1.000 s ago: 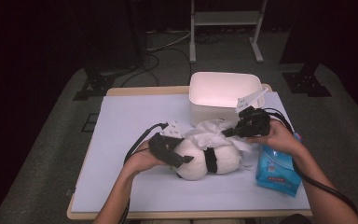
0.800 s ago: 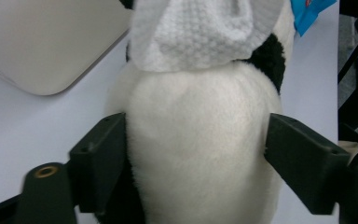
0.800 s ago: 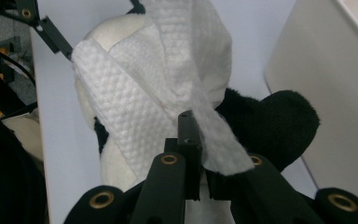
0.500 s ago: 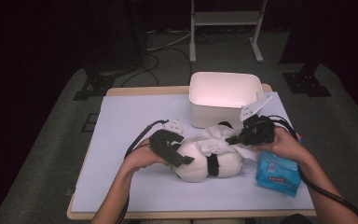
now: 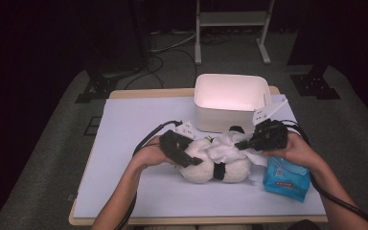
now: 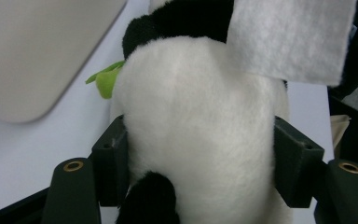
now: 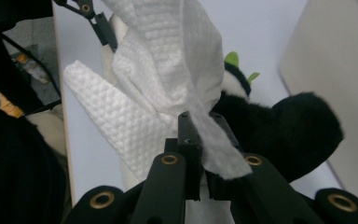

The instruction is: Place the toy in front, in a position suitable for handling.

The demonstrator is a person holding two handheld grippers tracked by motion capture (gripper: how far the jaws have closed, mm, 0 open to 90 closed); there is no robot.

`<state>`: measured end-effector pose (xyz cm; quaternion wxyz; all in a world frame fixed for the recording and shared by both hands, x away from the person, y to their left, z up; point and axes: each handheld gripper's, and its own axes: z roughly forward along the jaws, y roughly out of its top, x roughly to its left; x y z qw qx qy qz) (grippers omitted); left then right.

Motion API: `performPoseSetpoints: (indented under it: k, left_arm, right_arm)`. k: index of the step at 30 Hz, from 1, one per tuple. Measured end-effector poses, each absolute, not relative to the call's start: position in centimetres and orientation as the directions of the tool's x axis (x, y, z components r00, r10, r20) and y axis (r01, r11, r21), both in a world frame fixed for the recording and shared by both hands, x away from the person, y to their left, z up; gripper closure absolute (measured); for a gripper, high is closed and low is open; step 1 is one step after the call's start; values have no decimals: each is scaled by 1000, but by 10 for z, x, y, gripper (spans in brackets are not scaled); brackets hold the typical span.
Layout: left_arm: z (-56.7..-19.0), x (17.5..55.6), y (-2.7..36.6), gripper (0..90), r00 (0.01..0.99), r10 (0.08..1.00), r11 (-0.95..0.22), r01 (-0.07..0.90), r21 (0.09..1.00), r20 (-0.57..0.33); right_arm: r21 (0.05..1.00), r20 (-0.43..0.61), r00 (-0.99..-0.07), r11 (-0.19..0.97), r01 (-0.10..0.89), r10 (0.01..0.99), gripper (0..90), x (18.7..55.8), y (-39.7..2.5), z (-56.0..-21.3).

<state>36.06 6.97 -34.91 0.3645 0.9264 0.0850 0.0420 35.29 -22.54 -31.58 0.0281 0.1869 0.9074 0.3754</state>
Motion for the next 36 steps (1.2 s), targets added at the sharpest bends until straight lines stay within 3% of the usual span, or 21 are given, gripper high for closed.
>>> performPoseSetpoints:
  k: [5, 10, 14, 19, 22, 29, 30, 34, 36]
  left_arm:
    - [-338, 364, 67, 342, 987, 131, -733, 30, 679, 98]
    - [-334, 368, 71, 343, 985, 133, -732, 21, 681, 112]
    - [-340, 368, 76, 316, 987, 146, -721, 58, 690, 70]
    - [-345, 369, 81, 178, 982, 187, -710, 133, 692, 3]
    - [-347, 371, 85, 102, 964, 250, -665, 235, 708, -85]
    - [-354, 365, 73, 82, 976, 206, -699, 201, 686, -76]
    - [-355, 364, 72, 90, 978, 199, -704, 186, 685, -61]
    - [-350, 361, 72, 301, 982, 190, -725, 132, 676, 12]
    - [-347, 361, 72, 346, 981, 189, -727, 114, 677, 37]
  right_arm:
    - [710, 76, -918, 626, 323, 388, 852, 362, -228, -304]
    - [707, 84, -909, 619, 343, 408, 852, 376, -227, -300]
    - [676, 107, -915, 646, 354, 389, 853, 378, -219, -311]
    - [679, 121, -919, 644, 353, 375, 856, 373, -215, -317]
    - [671, 132, -933, 662, 334, 336, 857, 364, -209, -320]
    - [668, 142, -942, 674, 317, 303, 856, 355, -203, -322]
    - [668, 140, -942, 673, 318, 305, 856, 355, -203, -322]
    - [673, 130, -945, 673, 307, 301, 855, 355, -204, -319]
    - [679, 127, -942, 665, 311, 311, 854, 356, -204, -316]
